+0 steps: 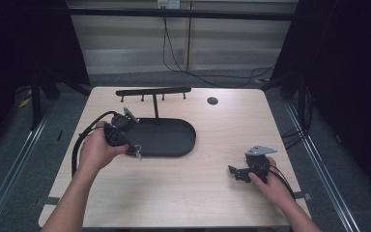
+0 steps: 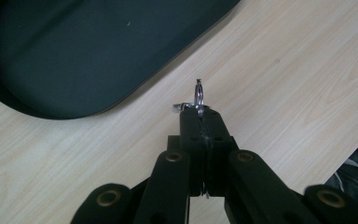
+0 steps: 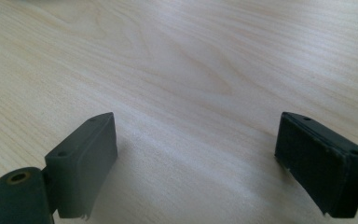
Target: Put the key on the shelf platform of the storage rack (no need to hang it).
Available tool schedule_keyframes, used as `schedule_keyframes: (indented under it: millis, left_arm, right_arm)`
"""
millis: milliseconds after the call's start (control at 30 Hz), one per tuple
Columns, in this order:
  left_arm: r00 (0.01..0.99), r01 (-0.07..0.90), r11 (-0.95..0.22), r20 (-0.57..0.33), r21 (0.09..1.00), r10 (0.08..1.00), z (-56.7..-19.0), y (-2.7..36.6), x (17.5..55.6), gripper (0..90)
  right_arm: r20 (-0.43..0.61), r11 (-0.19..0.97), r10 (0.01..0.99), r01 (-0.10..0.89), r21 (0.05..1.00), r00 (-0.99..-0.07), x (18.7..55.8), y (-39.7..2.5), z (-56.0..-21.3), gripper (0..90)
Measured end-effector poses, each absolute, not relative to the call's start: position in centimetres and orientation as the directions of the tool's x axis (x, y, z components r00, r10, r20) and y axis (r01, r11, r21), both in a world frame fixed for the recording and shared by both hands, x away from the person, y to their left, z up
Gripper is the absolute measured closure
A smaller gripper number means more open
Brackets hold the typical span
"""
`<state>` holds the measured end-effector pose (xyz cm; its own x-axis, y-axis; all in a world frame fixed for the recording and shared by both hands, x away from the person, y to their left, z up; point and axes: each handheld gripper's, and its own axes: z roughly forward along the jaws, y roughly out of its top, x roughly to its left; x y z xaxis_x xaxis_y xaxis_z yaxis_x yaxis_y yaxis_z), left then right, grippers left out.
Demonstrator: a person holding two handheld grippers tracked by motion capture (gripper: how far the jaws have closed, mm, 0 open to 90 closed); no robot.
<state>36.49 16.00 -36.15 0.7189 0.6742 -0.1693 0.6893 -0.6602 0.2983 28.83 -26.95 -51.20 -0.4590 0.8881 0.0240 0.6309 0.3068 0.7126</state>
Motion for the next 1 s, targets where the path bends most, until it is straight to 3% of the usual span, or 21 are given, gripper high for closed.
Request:
schedule_keyframes:
  millis: [1000]
  left_arm:
    - [0.672,0.731,-0.598,-0.193,0.329,0.715,-35.1,15.2,39.0,89.2]
  right_arm:
    - [0.024,0.307,0.888,0.631,0.713,-0.459,28.8,-27.0,-51.2,12.2]
